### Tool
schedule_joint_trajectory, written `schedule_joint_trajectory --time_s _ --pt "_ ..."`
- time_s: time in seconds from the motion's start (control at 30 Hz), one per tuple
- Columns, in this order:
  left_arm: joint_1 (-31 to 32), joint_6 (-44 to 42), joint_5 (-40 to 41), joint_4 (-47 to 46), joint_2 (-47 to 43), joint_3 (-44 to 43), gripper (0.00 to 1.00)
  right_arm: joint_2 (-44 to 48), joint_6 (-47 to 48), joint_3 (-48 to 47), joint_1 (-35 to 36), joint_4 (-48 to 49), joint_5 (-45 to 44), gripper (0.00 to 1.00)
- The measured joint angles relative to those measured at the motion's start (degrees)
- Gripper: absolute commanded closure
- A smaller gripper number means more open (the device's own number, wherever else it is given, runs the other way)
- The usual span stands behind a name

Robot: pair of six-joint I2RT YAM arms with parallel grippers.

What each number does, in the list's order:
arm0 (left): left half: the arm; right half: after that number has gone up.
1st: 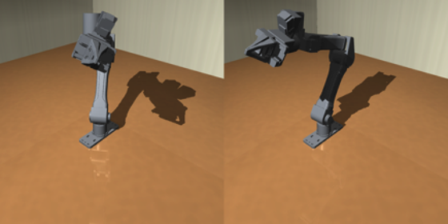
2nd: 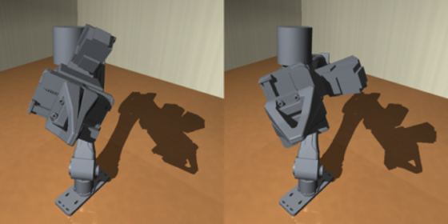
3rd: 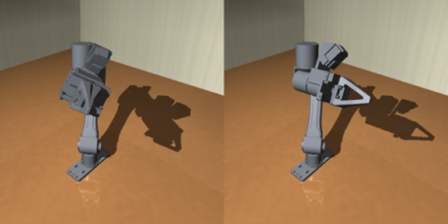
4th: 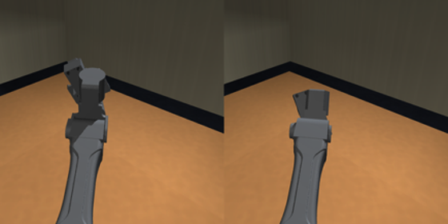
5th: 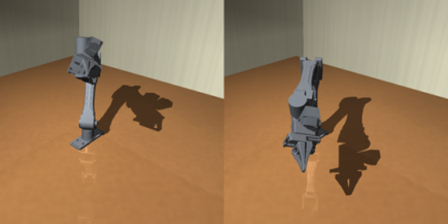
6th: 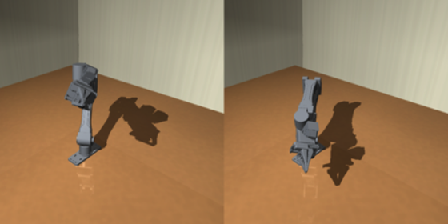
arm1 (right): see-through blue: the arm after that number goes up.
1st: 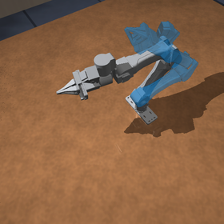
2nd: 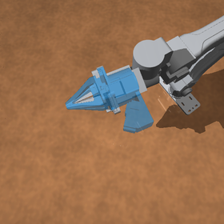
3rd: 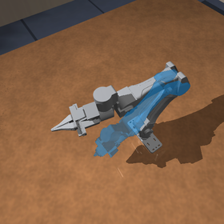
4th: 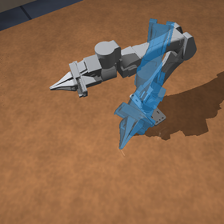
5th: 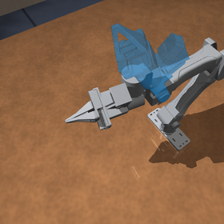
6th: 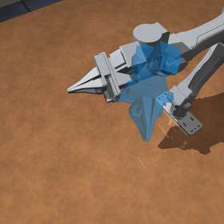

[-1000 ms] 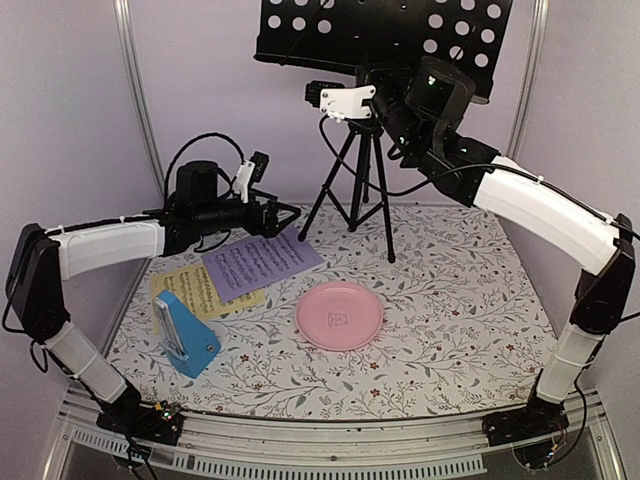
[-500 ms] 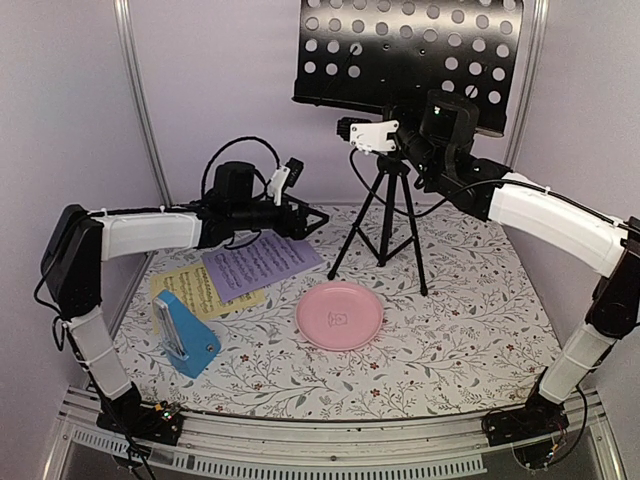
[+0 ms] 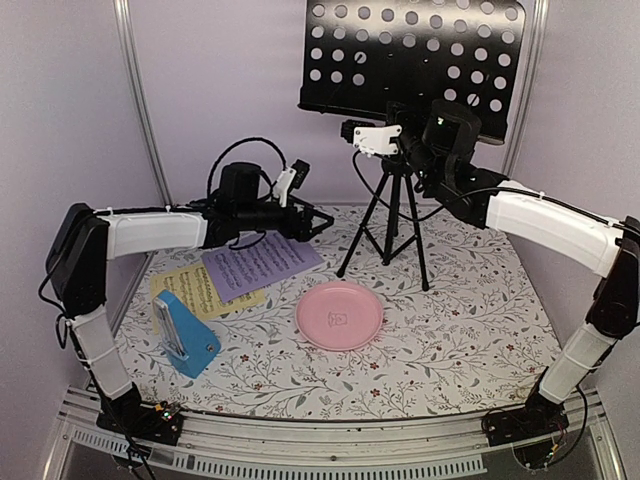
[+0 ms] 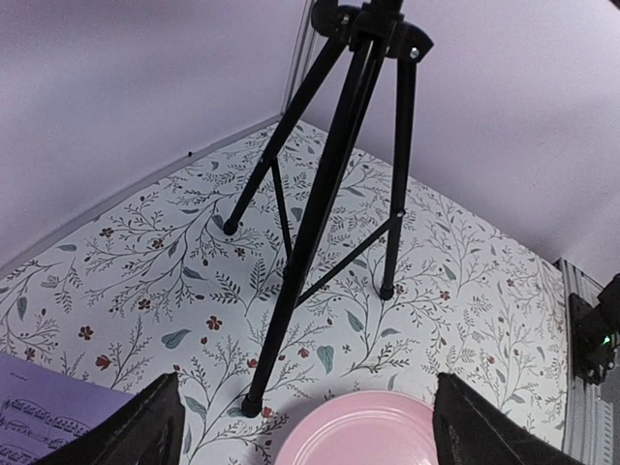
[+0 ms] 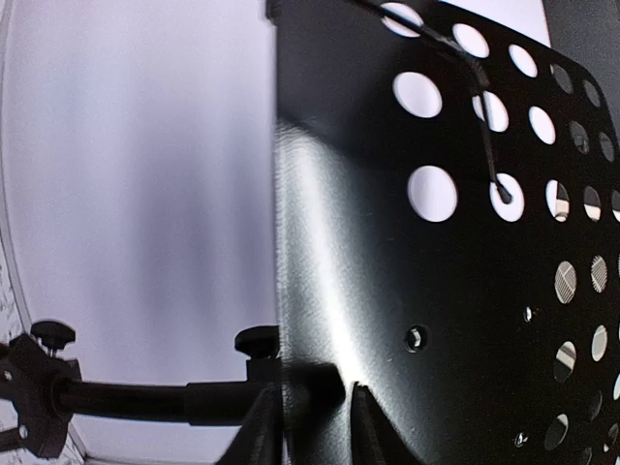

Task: Set up the instrument practice props

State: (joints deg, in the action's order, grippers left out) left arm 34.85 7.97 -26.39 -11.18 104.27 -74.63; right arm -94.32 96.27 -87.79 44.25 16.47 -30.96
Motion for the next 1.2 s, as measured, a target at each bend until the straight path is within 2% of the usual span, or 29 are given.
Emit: schedule_joint_trajectory --time_s 0.2,0.4,0.43,0.67,0.9,1.2 --pt "0.02 0.0 -0.35 0.09 2.32 -1.62 0.11 0.31 0.87 0.5 0.61 4.22 -0.22 0.38" --pt "0.37 -0.28 -1.09 0.44 4.87 -3.76 0.11 1.44 1.27 1.62 1.81 7.06 0.0 0.03" --pt "0.46 -0.44 -1.22 0.44 5.22 -4.04 0.11 1.92 1.2 1.99 2.08 7.19 -0.02 0.0" --pt "1.2 -0.9 -1.79 0.63 7.19 -5.27 0.11 6.71 -1.2 7.69 5.66 9.51 2.75 0.01" --pt "1.49 -0.87 -1.95 0.42 10.12 -5.9 0.11 8.55 -9.18 11.69 10.49 10.99 5.97 0.01" --pt "1.53 -1.09 -1.92 0.85 10.21 -7.37 0.12 8.37 -16.94 9.42 7.65 8.15 6.45 0.01"
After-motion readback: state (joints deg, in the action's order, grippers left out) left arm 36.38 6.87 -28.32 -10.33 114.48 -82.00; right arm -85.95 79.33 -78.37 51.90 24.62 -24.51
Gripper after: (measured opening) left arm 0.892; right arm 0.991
